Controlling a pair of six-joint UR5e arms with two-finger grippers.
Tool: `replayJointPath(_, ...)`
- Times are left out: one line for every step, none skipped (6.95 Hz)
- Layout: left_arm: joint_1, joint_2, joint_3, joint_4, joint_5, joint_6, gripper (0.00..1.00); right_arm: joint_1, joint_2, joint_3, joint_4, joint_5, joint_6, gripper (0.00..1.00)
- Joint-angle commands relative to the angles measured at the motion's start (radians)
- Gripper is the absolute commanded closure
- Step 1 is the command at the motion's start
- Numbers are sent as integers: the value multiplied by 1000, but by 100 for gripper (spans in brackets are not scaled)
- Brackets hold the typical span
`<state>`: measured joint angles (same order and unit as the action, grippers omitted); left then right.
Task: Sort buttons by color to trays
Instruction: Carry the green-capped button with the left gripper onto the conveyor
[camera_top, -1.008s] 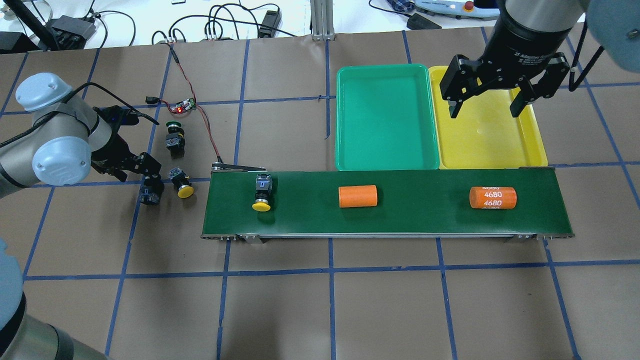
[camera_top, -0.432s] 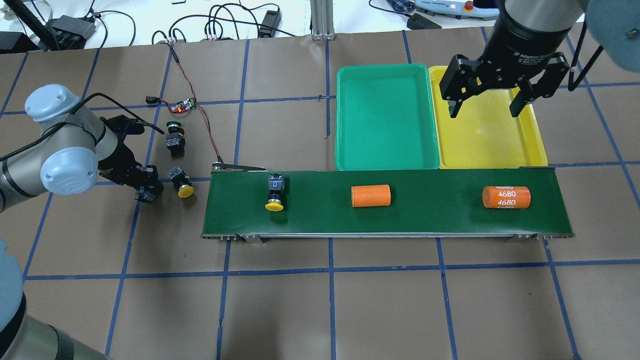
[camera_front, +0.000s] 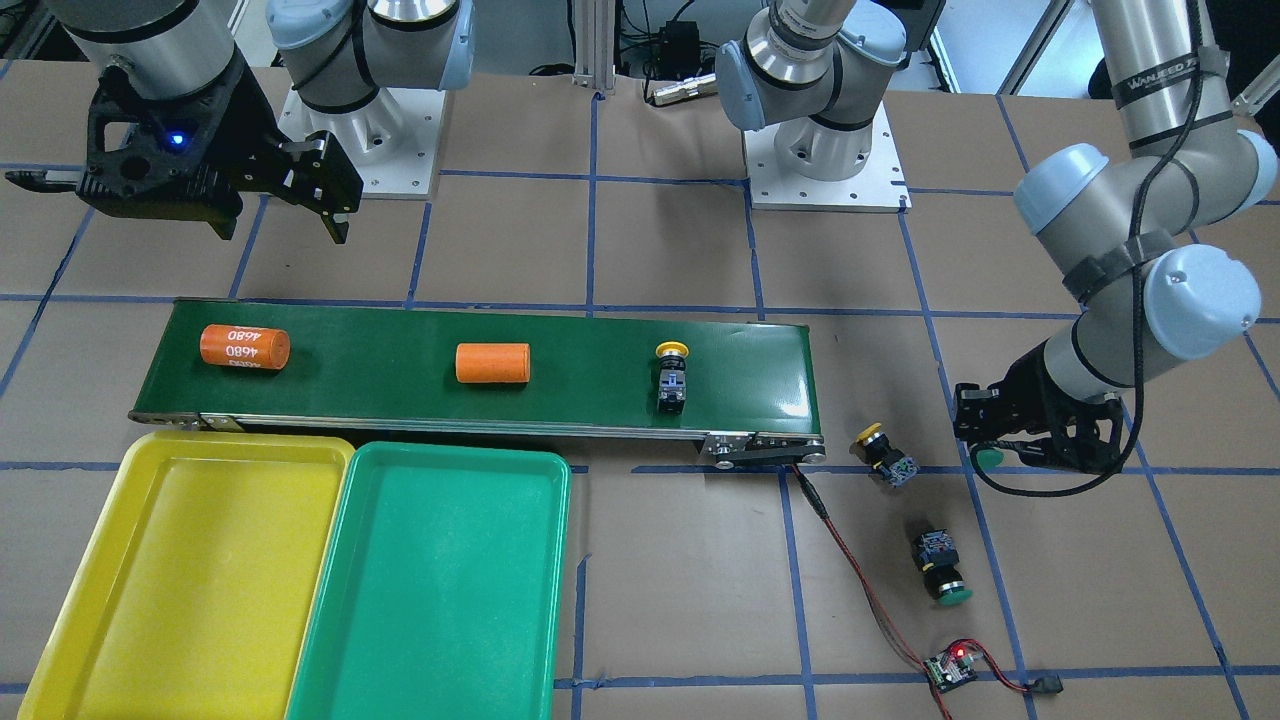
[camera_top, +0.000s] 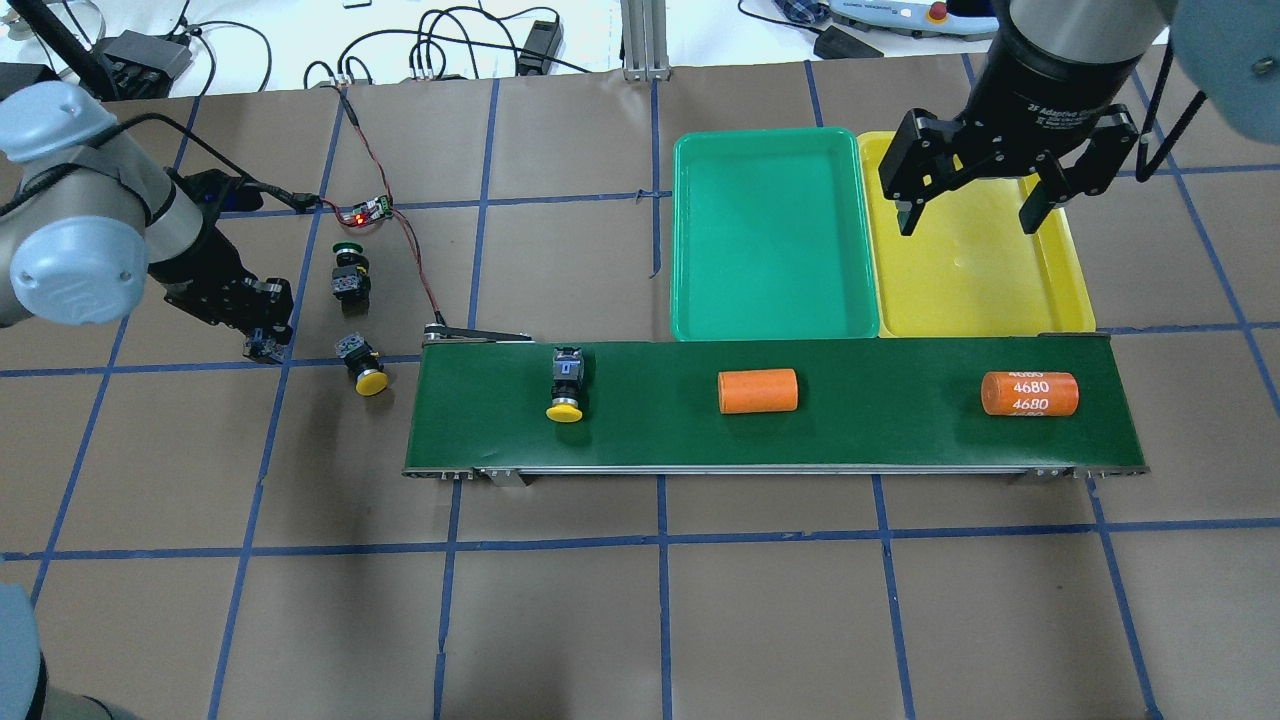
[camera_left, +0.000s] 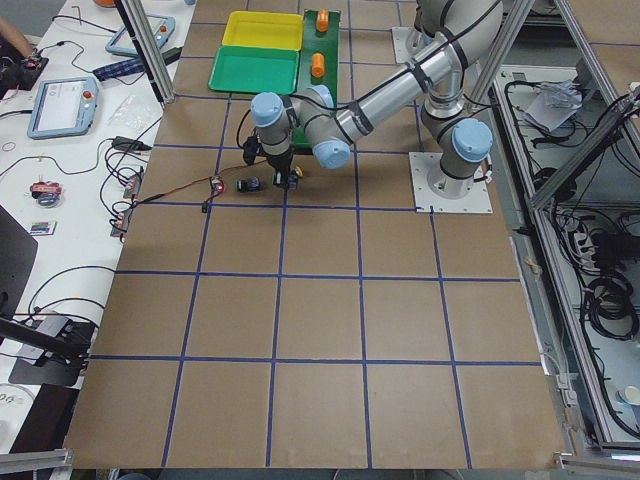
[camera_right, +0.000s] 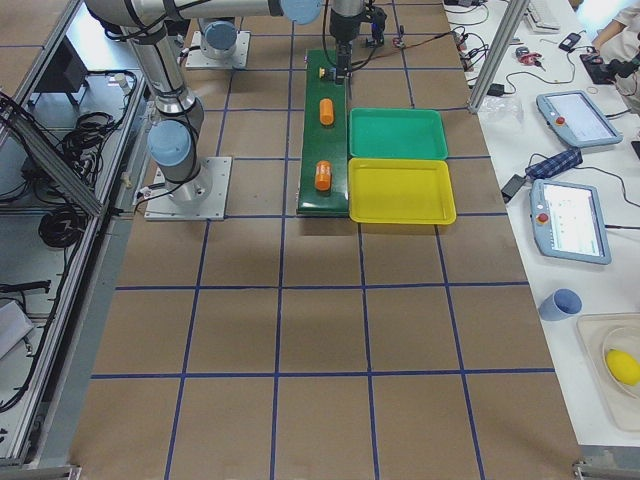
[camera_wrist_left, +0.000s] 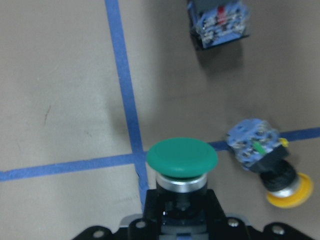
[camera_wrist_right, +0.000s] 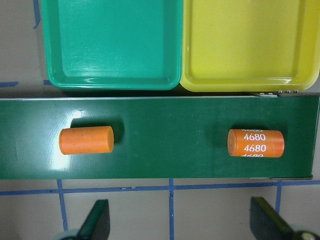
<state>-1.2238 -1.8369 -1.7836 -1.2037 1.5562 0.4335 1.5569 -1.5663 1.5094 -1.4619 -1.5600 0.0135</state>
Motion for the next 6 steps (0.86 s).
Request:
replayJointPath(-188,92,26,-106,-8,-221,100,-1,0,0,0,0,0,0)
replayJointPath(-297,88,0,-105,-10,-283,100,-1,0,0,0,0,0,0)
replayJointPath(-337,71,-38,-55,-10,-344,100,-1,0,0,0,0,0,0)
replayJointPath(-351,65,-80,-21,-13,-358,100,-1,0,0,0,0,-1,0)
replayJointPath(-352,76,-124,-13,-12,-334,100,-1,0,0,0,0,0,0)
replayJointPath(-350,73,-135,8,-5,-302,100,-1,0,0,0,0,-1,0)
